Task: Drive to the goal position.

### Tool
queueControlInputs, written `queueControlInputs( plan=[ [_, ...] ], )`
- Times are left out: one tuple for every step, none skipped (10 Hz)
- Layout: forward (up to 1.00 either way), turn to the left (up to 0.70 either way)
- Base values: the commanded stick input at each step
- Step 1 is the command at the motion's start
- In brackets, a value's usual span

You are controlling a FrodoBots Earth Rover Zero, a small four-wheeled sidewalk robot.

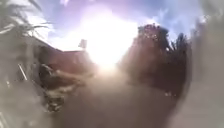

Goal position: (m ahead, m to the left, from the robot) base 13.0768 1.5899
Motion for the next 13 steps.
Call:
queueControlInputs(
  plan=[
    [1.0, 0.0],
    [1.0, 0.0],
    [1.0, 0.0],
    [1.0, 0.0],
    [1.0, 0.0],
    [1.0, 0.0],
    [1.0, 0.0],
    [1.0, 0.0],
    [1.0, 0.0],
    [1.0, 0.0],
    [1.0, 0.0],
    [1.0, 0.0],
    [1.0, 0.0]
  ],
)
